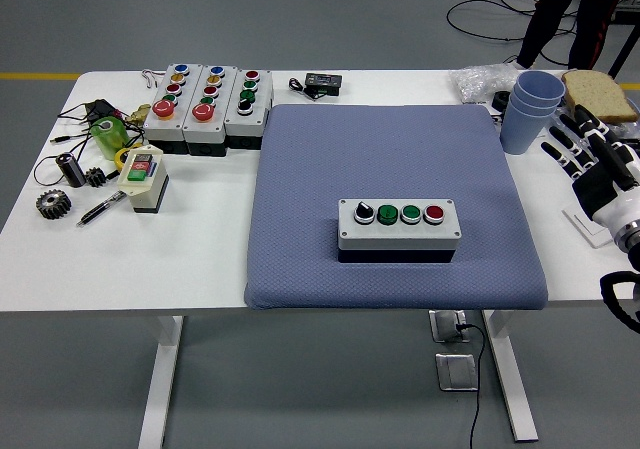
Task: Pick up the button,place it on the desk,press the button,press the button
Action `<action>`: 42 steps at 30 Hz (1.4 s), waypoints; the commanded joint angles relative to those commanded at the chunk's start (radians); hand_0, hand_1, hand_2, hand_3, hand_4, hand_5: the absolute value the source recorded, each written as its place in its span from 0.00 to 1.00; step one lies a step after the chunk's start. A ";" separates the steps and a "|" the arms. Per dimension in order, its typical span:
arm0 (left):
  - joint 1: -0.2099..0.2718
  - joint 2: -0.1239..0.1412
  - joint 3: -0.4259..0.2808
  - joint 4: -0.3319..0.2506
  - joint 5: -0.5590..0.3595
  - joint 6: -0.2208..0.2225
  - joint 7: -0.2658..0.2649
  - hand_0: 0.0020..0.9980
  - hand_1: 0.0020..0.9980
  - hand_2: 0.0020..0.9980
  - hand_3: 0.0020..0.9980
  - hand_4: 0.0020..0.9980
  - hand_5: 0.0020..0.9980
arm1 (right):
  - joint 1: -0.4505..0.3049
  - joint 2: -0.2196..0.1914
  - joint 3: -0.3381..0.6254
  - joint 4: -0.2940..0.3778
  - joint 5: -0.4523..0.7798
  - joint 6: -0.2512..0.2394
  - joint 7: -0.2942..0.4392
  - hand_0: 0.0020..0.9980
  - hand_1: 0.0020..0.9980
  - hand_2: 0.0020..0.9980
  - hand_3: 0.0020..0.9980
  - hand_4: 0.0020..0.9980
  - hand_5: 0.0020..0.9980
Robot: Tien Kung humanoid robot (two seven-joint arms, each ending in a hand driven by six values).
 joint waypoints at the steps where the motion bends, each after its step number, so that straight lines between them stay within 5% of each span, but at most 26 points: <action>1: 0.000 0.000 -0.001 0.000 0.001 0.000 0.000 0.64 0.67 0.69 0.61 0.35 0.65 | -0.002 -0.004 -0.007 0.011 -0.033 0.009 0.000 0.20 0.11 0.36 0.67 0.72 0.21; 6: 0.000 0.000 -0.001 0.000 0.004 -0.001 0.001 0.64 0.67 0.69 0.61 0.35 0.65 | -0.006 -0.018 -0.035 0.067 -0.240 0.088 -0.001 0.20 0.11 0.36 0.67 0.72 0.21; 7: 0.000 0.000 0.000 0.000 0.004 -0.001 0.001 0.64 0.67 0.69 0.61 0.35 0.65 | -0.007 -0.019 -0.036 0.069 -0.279 0.092 -0.002 0.08 0.00 0.23 0.65 0.71 0.21; 11: 0.000 0.000 0.003 0.000 0.000 -0.002 0.000 0.64 0.67 0.69 0.61 0.35 0.65 | -0.003 -0.038 -0.056 0.121 -0.461 0.184 -0.052 0.08 0.00 0.23 0.65 0.71 0.21; 16: -0.001 0.000 0.002 0.000 0.002 -0.002 0.000 0.64 0.67 0.69 0.61 0.35 0.65 | 0.007 -0.049 -0.096 0.163 -0.663 0.241 -0.097 0.05 0.00 0.20 0.61 0.71 0.24; 35: -0.002 0.000 -0.002 0.000 0.006 -0.003 0.002 0.63 0.67 0.69 0.61 0.35 0.65 | 0.049 -0.043 -0.228 0.114 -1.449 0.295 -0.163 0.06 0.00 0.20 0.63 0.72 0.26; 42: -0.002 0.001 -0.001 0.000 0.008 -0.003 0.002 0.63 0.67 0.69 0.61 0.35 0.65 | 0.047 -0.043 -0.239 0.093 -1.497 0.286 -0.158 0.06 0.00 0.20 0.63 0.72 0.27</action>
